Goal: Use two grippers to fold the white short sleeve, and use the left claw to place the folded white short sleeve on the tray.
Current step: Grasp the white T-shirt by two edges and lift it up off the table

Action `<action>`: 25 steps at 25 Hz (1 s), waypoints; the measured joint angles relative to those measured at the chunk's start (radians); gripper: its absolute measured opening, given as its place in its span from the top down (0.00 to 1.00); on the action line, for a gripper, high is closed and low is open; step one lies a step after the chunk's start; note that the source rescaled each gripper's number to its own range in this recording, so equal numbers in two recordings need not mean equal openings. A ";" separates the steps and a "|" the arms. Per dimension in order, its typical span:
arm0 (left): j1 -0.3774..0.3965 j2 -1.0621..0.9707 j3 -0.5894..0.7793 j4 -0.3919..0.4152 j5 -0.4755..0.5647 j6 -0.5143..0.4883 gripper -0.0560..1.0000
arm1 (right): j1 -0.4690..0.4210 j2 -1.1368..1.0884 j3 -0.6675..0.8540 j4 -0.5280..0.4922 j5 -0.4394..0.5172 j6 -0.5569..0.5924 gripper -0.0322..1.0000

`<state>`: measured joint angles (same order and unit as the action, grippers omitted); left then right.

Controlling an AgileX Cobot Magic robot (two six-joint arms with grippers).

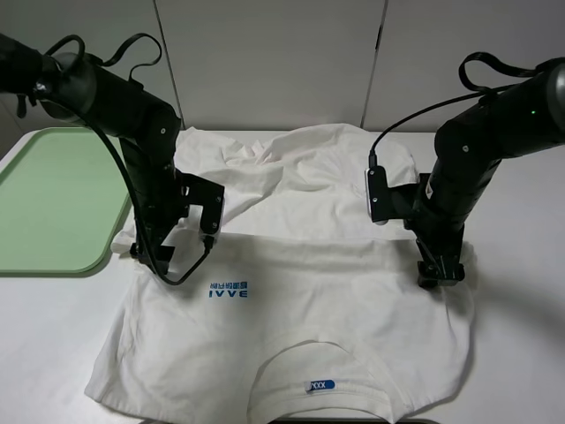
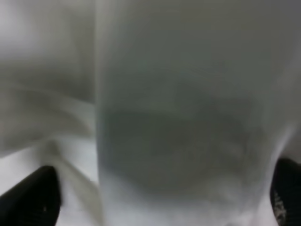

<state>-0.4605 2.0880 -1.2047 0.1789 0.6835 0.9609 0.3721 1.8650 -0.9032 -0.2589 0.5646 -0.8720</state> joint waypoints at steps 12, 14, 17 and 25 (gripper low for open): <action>0.000 0.004 0.000 -0.065 0.003 0.022 0.52 | 0.000 0.010 0.000 0.042 0.000 0.000 0.32; 0.000 0.004 0.000 -0.067 0.004 0.022 0.65 | 0.000 0.010 0.000 0.048 0.001 0.000 0.53; 0.000 0.004 0.000 -0.069 0.007 0.022 0.80 | 0.000 0.010 0.000 0.053 0.007 0.000 0.89; 0.000 0.002 0.000 -0.070 0.014 0.027 0.94 | 0.000 0.010 0.000 0.058 0.025 0.000 0.97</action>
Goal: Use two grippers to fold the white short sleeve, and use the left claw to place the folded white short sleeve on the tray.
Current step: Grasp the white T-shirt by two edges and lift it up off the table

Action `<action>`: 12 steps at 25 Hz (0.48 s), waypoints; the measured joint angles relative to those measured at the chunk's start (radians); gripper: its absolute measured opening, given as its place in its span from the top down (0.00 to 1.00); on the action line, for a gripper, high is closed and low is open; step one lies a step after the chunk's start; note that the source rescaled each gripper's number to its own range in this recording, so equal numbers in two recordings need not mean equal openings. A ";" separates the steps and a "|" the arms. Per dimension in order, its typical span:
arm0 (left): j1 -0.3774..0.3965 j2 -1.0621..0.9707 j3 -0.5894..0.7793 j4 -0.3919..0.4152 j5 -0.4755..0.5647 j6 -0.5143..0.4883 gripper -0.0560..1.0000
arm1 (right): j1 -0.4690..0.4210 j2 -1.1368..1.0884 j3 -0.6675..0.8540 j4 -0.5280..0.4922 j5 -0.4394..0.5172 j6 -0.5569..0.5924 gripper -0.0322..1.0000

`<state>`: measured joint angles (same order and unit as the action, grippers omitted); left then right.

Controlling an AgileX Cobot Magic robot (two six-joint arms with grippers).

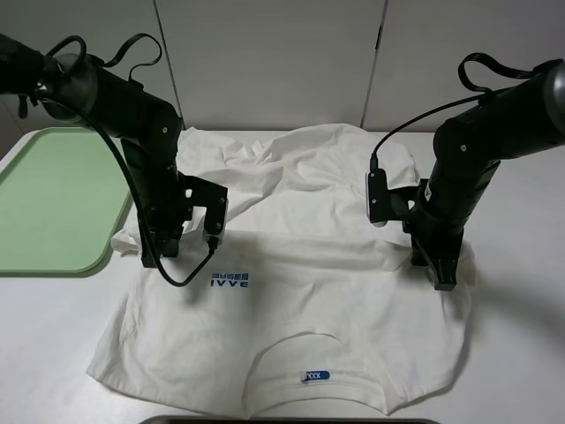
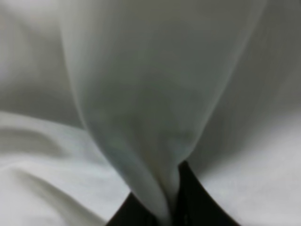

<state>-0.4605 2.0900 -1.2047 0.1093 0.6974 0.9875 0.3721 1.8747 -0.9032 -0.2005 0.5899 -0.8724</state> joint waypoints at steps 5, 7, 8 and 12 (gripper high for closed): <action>0.000 -0.043 0.000 0.000 0.000 0.000 0.94 | 0.000 -0.019 0.000 -0.001 0.019 0.000 0.97; 0.000 -0.075 -0.001 0.000 0.000 0.000 0.94 | 0.000 -0.047 0.000 -0.005 0.023 0.000 0.97; 0.000 -0.095 -0.001 0.000 0.000 0.000 0.94 | 0.000 -0.080 0.000 -0.012 0.024 0.000 0.97; 0.000 -0.196 -0.001 0.000 0.019 0.000 0.94 | 0.000 -0.161 0.000 -0.021 0.035 0.000 0.97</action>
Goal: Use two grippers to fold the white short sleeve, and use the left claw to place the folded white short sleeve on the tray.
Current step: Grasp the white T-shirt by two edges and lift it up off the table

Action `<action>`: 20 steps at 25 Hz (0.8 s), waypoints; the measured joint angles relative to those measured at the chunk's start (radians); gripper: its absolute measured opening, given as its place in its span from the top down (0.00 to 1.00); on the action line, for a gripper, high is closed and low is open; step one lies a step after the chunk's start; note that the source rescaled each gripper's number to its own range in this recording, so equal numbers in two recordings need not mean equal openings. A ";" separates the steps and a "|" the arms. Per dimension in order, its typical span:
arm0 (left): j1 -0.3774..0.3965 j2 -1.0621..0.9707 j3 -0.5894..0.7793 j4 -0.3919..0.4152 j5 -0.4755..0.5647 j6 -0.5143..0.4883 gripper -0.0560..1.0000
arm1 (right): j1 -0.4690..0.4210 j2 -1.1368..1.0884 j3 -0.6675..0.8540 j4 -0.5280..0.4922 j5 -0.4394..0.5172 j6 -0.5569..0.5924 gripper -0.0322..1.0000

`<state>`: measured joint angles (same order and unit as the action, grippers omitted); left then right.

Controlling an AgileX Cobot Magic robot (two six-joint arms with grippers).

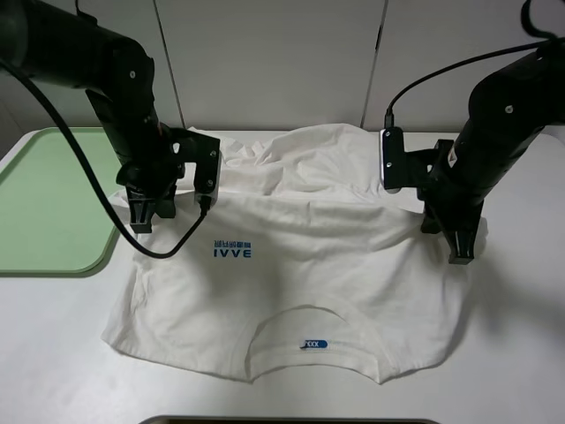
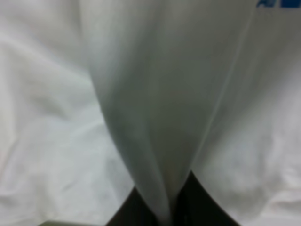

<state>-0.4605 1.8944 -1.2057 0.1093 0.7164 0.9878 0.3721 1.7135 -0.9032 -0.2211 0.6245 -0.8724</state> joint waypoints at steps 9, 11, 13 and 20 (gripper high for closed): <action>0.000 -0.165 0.000 0.000 0.058 0.001 0.95 | 0.000 -0.186 0.000 -0.022 0.024 0.000 0.97; 0.000 -0.176 0.000 0.000 0.061 0.001 0.95 | 0.004 -0.223 0.000 -0.022 0.024 0.000 0.97; 0.000 -0.193 0.000 0.000 0.062 0.001 0.95 | 0.020 -0.262 0.000 -0.026 0.027 0.000 0.97; 0.000 -0.354 0.000 0.000 0.083 0.001 0.95 | 0.062 -0.370 -0.022 -0.064 0.088 0.000 0.97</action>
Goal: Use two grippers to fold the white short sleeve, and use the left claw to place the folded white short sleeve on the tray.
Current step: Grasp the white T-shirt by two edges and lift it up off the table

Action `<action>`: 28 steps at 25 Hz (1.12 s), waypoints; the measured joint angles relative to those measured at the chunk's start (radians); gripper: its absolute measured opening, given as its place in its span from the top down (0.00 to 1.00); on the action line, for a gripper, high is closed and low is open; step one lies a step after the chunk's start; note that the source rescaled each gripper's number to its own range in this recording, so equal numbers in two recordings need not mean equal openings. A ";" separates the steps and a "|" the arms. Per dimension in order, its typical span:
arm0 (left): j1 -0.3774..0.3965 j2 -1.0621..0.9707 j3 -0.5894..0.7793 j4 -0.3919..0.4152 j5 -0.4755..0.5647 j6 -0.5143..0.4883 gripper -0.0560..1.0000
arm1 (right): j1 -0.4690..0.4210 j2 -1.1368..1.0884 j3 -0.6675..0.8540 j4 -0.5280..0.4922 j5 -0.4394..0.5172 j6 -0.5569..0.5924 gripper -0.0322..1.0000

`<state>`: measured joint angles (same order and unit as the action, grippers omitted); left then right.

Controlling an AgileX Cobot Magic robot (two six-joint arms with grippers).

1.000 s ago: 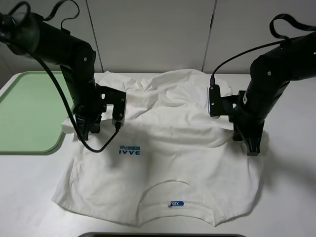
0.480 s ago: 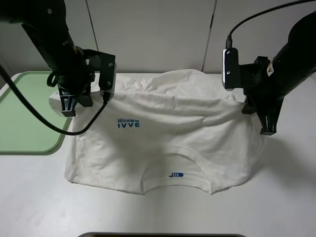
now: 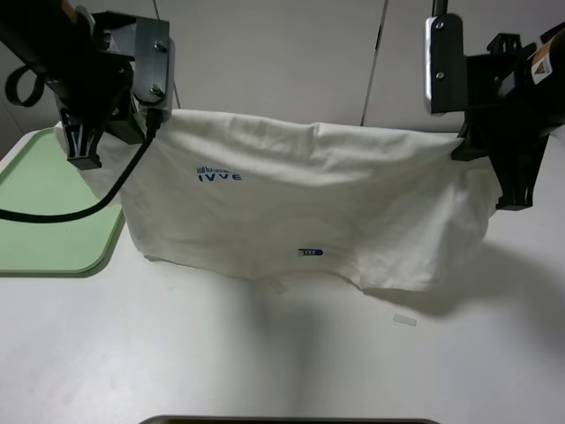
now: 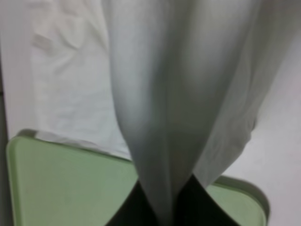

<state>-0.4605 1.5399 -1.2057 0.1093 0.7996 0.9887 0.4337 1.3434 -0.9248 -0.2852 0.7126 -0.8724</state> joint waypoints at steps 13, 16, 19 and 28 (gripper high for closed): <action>0.000 -0.173 0.000 0.002 0.000 -0.001 0.95 | 0.000 -0.052 -0.289 -0.012 0.235 0.004 0.97; 0.000 -0.230 -0.039 0.033 0.005 -0.001 0.95 | 0.000 -0.053 -0.361 -0.008 0.261 0.004 0.97; 0.000 -0.251 -0.116 0.053 0.025 -0.001 0.95 | 0.000 -0.053 -0.446 -0.002 0.304 0.004 0.97; -0.003 -0.254 -0.376 0.059 0.090 -0.002 0.95 | 0.032 -0.056 -0.550 0.001 0.417 -0.060 0.97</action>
<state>-0.4640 1.2860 -1.5816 0.1684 0.8892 0.9866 0.4661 1.2871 -1.4748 -0.2841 1.1293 -0.9328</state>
